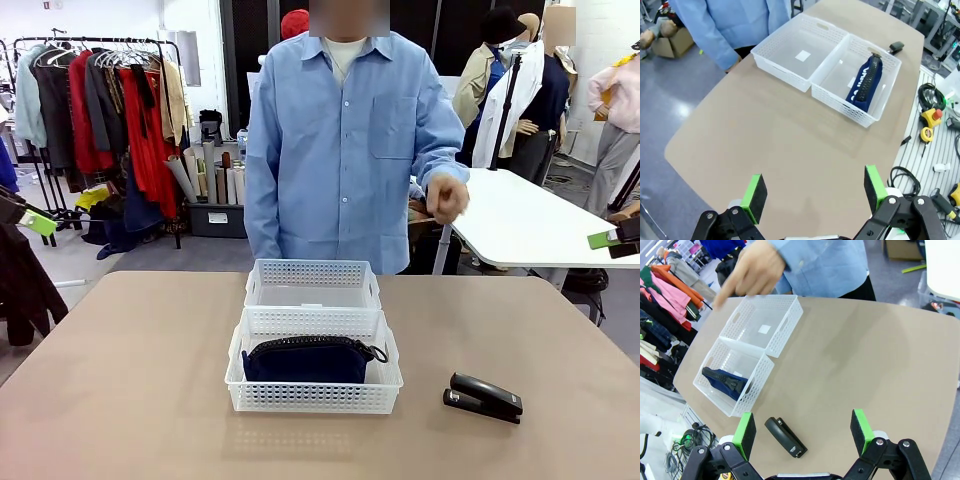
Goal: Distribute items into two baskets.
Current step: Pick up the Stapler that the person points to.
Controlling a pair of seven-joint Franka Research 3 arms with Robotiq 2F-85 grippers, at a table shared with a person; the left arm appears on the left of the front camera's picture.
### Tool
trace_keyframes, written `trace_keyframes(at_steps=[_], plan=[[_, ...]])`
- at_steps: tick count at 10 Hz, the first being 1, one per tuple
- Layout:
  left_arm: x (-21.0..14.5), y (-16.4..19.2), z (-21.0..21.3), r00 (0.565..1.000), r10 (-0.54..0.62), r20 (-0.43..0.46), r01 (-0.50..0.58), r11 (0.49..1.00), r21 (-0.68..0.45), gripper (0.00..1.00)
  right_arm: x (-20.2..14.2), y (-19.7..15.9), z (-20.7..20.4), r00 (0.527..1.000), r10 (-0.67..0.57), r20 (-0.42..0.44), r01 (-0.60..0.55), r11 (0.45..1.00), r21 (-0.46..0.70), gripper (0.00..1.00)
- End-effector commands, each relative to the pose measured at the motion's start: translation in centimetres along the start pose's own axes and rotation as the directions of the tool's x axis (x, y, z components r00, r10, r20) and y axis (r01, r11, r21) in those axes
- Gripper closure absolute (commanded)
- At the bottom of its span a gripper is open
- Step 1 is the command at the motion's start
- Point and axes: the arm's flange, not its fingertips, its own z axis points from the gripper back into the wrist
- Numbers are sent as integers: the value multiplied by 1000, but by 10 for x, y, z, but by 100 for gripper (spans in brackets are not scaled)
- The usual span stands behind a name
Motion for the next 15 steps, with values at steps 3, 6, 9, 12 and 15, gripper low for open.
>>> trace_keyframes(at_steps=[3, 6, 9, 12, 15], plan=[[0, 0, 1, 1000, -7, 18, 7, 1000, -8, 0, 1, -1, -2, 1000, 2, 31, -3, 1000, 23, 0], [0, 0, 1, 1000, -7, 18, 7, 1000, -8, 0, 1, -1, -2, 1000, 2, 31, -3, 1000, 23, 0], [0, 0, 1, 1000, -7, 18, 7, 1000, -8, 0, 1, -1, -2, 1000, 2, 31, -3, 1000, 23, 0], [0, 0, 1, 1000, -7, 18, 7, 1000, -8, 0, -1, 9, -1, 1000, 29, -7, -29, 1000, 6, 0], [0, 0, 1, 1000, -7, 18, 7, 1000, -8, 0, -11, 37, -11, 985, 152, -76, -148, 987, 57, 0]])
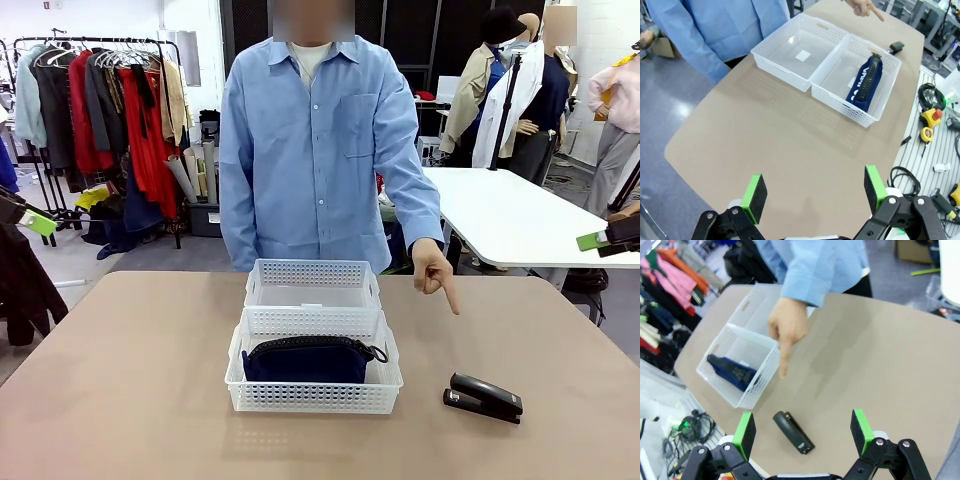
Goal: Distribute items into two baskets.
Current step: Pick up the Stapler that the person points to.
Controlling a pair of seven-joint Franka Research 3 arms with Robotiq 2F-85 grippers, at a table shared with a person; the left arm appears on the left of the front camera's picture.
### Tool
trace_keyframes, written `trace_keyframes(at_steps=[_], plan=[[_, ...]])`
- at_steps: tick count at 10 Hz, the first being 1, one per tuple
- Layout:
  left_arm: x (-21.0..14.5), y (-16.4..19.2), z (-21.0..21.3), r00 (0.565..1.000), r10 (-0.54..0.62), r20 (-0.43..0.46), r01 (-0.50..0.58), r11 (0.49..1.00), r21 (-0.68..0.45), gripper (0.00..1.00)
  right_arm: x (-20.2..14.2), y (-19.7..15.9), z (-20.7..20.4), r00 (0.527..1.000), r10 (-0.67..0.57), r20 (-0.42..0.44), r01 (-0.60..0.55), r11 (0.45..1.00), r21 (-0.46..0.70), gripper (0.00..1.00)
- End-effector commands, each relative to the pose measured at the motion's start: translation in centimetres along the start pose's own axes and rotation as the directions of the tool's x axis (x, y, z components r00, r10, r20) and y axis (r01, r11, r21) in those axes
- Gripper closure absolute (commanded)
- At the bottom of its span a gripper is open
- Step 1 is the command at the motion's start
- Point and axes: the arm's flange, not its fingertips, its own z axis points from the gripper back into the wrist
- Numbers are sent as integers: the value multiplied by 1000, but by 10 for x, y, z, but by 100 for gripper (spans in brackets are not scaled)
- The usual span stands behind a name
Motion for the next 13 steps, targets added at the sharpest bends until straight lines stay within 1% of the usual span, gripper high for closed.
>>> trace_keyframes(at_steps=[1, 4, 6, 7, 8, 10, 11, 12, 13], plan=[[0, 0, 0, 1000, -7, 18, 7, 1000, -9, 0, -10, 14, -5, 993, 105, -60, -103, 994, 31, 0], [0, 0, 0, 1000, -7, 18, 7, 1000, -9, 0, -12, 39, -27, 953, 243, -179, -233, 970, 76, 0], [0, 0, 0, 1000, -7, 18, 7, 1000, -9, 0, -13, 56, -37, 904, 337, -263, -327, 942, 82, 0], [0, 0, 0, 1000, -7, 18, 7, 1000, -9, 0, -13, 61, -41, 886, 363, -289, -354, 931, 85, 0], [0, 0, 0, 1000, -7, 18, 7, 1000, -9, 0, -14, 67, -47, 859, 399, -320, -391, 916, 92, 0], [0, 0, 0, 1000, -7, 18, 7, 1000, -9, 0, -18, 80, -58, 785, 471, -402, -477, 874, 92, 0], [0, 0, 0, 1000, -7, 18, 7, 1000, -9, 0, -19, 84, -62, 760, 494, -423, -500, 860, 105, 0], [0, 0, 0, 1000, -7, 18, 7, 1000, -9, 0, -23, 89, -69, 719, 527, -454, -534, 836, 126, 0], [0, 0, 0, 1000, -7, 18, 7, 1000, -9, 0, -25, 93, -75, 690, 536, -486, -551, 825, 128, 0]])
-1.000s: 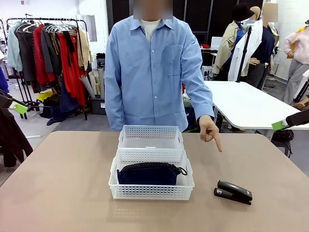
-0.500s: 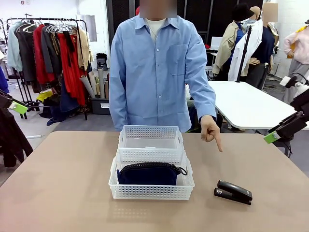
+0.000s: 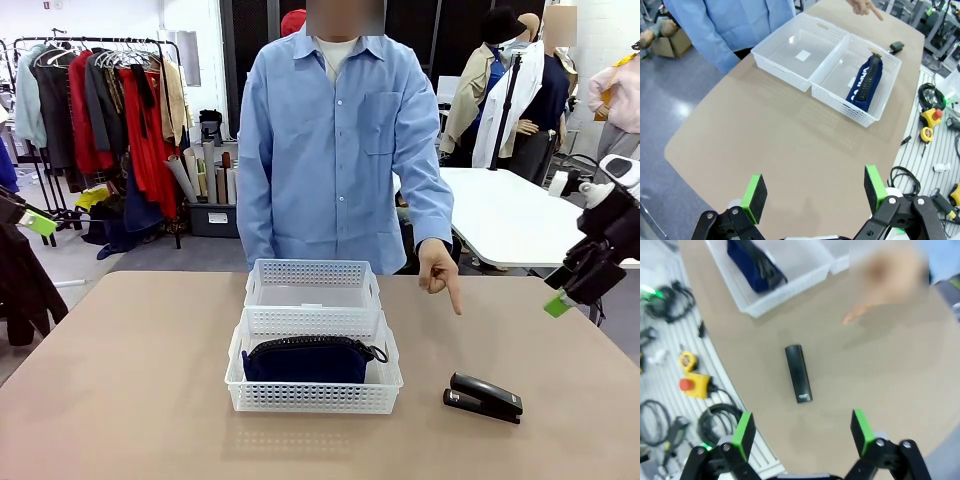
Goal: Distribute items into two baskets.
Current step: Pick up the Stapler that the person points to.
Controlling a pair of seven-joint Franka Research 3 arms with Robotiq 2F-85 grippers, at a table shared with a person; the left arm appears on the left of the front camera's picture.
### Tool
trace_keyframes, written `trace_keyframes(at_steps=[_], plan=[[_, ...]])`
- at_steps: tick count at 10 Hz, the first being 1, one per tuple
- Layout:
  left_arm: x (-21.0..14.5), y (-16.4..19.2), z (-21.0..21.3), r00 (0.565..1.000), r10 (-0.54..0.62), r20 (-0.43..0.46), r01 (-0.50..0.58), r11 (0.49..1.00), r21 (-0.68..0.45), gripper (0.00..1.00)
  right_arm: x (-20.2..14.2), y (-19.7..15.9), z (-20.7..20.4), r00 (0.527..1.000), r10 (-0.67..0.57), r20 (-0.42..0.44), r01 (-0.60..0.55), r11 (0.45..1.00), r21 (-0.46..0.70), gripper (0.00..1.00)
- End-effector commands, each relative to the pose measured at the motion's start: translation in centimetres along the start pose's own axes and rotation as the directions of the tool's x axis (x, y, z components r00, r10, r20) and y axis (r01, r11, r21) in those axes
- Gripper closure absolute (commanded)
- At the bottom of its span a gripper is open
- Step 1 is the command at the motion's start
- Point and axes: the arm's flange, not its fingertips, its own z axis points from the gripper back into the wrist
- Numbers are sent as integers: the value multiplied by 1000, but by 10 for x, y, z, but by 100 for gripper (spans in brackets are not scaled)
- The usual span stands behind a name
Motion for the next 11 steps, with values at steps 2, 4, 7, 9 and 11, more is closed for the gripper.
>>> trace_keyframes(at_steps=[2, 4, 7, 9, 11], plan=[[0, 0, 0, 1000, -8, 19, 8, 1000, -9, 0, -8, 25, -29, 993, 84, -78, -87, 996, -24, 0], [0, 0, 0, 1000, -8, 19, 8, 1000, -9, 0, -3, 32, -47, 983, 138, -121, -142, 990, -25, 0], [0, 0, 0, 1000, -8, 19, 8, 1000, -9, 0, -5, 36, -80, 975, 174, -136, -172, 985, 28, 0], [0, 0, 0, 1000, -8, 19, 8, 1000, -9, 0, -7, 37, -95, 972, 159, -172, -156, 987, 32, 0], [0, 0, 0, 1000, -8, 19, 8, 1000, -9, 0, -12, 40, -108, 962, 186, -200, -176, 982, 67, 0]])
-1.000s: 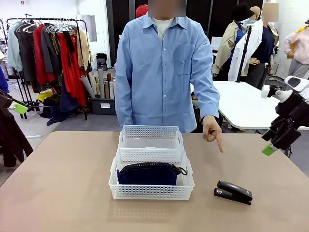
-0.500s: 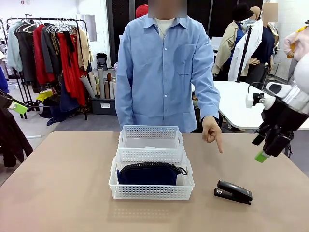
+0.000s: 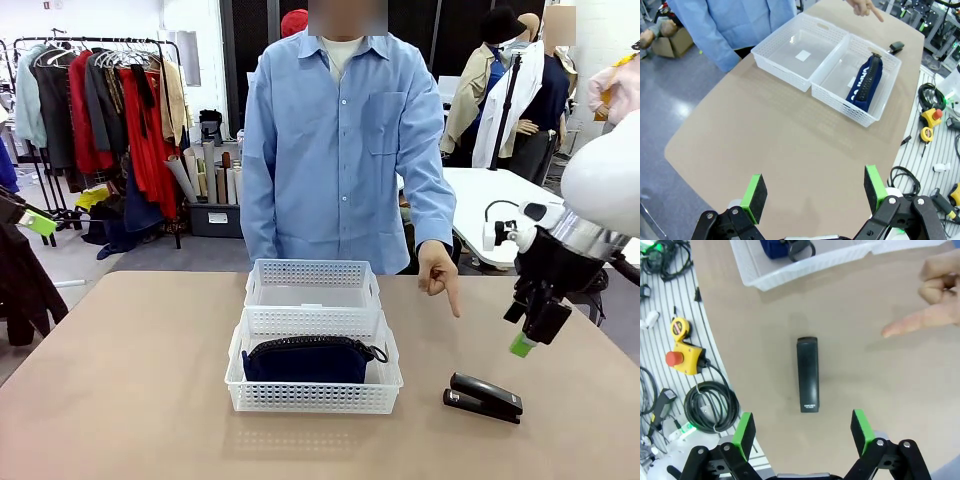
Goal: Distribute items into two baskets.
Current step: Pick up the Stapler that the person points to.
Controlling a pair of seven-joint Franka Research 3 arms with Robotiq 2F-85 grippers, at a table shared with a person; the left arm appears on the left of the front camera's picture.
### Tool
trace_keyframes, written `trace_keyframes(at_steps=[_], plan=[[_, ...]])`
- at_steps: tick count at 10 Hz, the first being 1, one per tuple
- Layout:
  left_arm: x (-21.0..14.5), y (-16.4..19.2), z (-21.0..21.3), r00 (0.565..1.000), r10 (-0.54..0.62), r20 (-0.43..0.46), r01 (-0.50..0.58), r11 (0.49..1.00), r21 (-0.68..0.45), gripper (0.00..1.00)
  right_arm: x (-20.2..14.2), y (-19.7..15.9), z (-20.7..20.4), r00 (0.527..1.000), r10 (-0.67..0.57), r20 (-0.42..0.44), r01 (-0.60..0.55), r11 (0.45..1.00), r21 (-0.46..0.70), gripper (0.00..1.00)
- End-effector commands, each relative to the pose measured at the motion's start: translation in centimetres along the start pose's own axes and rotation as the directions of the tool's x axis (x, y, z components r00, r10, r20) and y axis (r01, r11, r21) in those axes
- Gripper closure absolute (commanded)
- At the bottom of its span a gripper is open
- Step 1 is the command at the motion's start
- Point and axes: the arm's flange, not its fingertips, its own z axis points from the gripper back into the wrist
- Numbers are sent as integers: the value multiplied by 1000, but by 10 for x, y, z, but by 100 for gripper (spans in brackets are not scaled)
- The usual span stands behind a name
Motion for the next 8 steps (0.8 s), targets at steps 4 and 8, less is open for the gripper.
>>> trace_keyframes(at_steps=[4, 8], plan=[[0, 0, 0, 1000, -8, 19, 8, 1000, -9, 0, -21, 44, -66, 991, 100, -88, -96, 994, 50, 0], [0, 0, 0, 1000, -8, 19, 8, 1000, -9, 0, -21, 47, -90, 991, 83, -108, -77, 995, 59, 0]])
